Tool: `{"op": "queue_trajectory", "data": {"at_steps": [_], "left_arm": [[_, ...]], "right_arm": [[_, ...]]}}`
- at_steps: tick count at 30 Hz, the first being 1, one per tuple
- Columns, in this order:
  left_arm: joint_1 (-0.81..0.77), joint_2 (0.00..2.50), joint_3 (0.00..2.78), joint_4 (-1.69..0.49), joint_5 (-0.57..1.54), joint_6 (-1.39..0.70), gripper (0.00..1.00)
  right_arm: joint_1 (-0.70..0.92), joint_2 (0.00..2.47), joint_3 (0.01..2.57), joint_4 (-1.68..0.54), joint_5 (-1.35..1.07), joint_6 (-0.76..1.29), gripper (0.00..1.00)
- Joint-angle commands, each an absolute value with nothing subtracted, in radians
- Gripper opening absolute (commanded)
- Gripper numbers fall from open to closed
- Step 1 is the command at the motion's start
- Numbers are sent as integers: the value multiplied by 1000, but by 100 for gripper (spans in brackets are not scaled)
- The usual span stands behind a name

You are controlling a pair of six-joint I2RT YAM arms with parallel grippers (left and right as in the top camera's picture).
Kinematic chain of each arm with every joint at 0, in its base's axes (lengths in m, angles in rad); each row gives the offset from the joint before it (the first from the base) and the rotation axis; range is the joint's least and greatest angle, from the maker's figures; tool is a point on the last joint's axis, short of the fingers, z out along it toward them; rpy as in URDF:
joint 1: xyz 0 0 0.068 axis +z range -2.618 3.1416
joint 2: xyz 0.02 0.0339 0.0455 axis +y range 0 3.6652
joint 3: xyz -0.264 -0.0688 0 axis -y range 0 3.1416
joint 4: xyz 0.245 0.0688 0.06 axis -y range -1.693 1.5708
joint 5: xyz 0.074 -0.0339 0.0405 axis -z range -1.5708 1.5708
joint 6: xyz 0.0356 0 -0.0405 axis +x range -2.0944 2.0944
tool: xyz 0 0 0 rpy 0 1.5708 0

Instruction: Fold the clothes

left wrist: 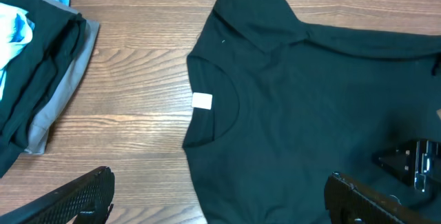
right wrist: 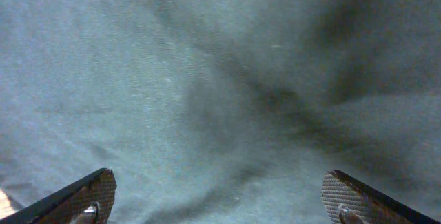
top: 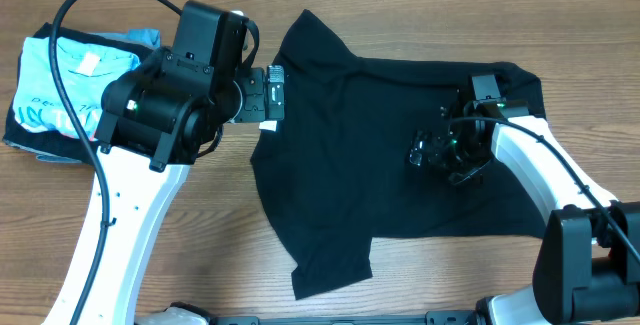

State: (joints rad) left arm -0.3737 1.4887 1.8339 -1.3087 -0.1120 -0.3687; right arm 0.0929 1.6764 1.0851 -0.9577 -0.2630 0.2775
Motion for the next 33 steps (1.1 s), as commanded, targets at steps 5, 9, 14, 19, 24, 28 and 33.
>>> {"op": "queue_trajectory", "data": {"at_steps": [5, 9, 14, 19, 24, 28, 33], "left_arm": [[-380, 1532, 1785, -1251, -219, -382, 70], [-380, 1673, 1719, -1207, -69, -370, 15], [-383, 1866, 1715, -1192, 45, -310, 4], [-386, 1942, 1715, -1119, 57, -310, 4], [-412, 1969, 1715, -967, 23, -309, 4], [-421, 2025, 1714, -844, 19, -292, 4], [-424, 2088, 1715, -704, 17, -218, 4]], "right_arm": [[91, 1655, 1102, -938, -142, 279, 93], [91, 1655, 1102, -931, -142, 239, 72], [91, 1655, 1102, -920, -142, 239, 28], [91, 1655, 1101, -900, -142, 239, 4], [91, 1655, 1100, -865, -142, 239, 4], [91, 1655, 1099, -870, -142, 239, 4], [91, 1657, 1099, -845, -142, 239, 4]]}}
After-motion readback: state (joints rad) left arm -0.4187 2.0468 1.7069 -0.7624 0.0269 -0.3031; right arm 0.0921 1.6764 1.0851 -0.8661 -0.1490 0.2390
